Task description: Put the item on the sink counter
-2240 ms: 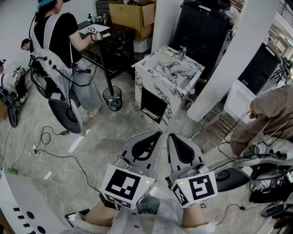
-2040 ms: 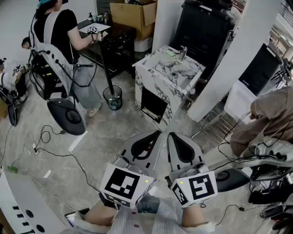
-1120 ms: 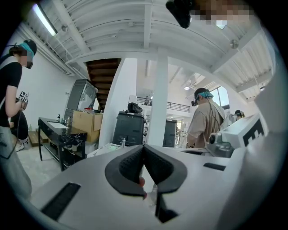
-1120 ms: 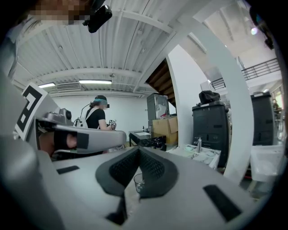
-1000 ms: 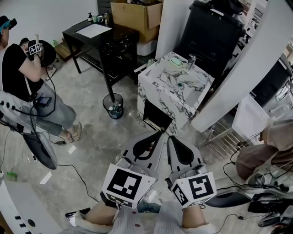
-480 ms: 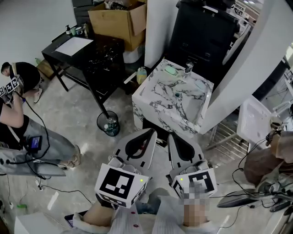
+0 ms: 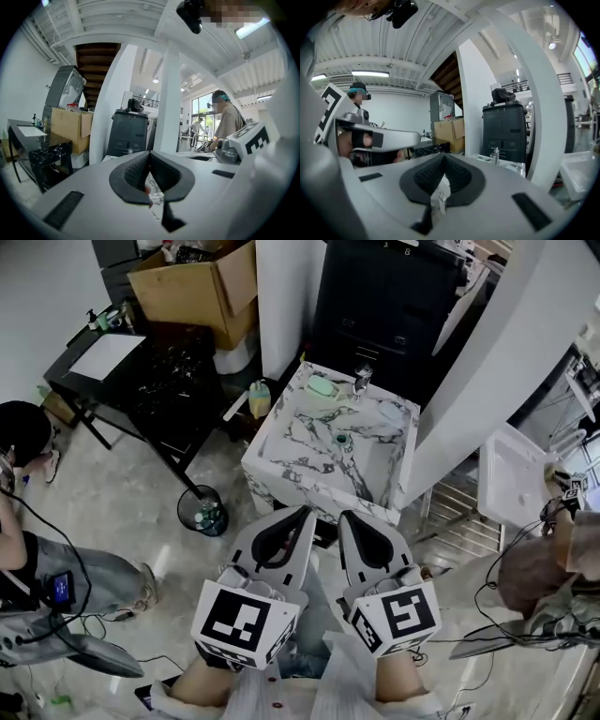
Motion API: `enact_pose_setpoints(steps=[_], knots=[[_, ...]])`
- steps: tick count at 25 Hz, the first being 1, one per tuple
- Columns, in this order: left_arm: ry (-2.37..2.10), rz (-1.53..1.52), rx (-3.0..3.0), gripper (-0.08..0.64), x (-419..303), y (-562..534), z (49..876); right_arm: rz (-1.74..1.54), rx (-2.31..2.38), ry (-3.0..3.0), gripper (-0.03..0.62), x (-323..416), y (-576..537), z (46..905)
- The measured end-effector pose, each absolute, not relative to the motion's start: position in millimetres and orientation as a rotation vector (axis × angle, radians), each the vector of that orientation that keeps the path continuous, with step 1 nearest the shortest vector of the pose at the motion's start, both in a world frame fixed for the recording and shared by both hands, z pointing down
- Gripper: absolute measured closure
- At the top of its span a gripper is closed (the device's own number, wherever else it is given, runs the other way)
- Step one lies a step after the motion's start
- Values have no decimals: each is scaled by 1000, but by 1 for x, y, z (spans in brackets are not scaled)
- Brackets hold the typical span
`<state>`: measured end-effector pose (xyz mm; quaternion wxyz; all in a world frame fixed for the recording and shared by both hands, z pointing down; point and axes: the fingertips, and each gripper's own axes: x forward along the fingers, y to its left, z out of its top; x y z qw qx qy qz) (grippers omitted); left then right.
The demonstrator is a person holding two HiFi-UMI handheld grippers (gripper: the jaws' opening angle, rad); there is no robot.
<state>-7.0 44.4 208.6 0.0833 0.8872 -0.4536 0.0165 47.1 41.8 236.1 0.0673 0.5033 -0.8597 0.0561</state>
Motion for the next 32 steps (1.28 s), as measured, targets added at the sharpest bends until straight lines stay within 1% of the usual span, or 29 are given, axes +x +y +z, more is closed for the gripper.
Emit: enact_pose_setpoints(steps=[18, 32], knots=[[-1348, 12, 2662, 545, 40, -168, 182, 156, 1525, -2577, 583, 99, -171, 216], [-1230, 48, 2692, 545, 83, -249, 193, 138, 1618, -2464, 583, 146, -246, 216]])
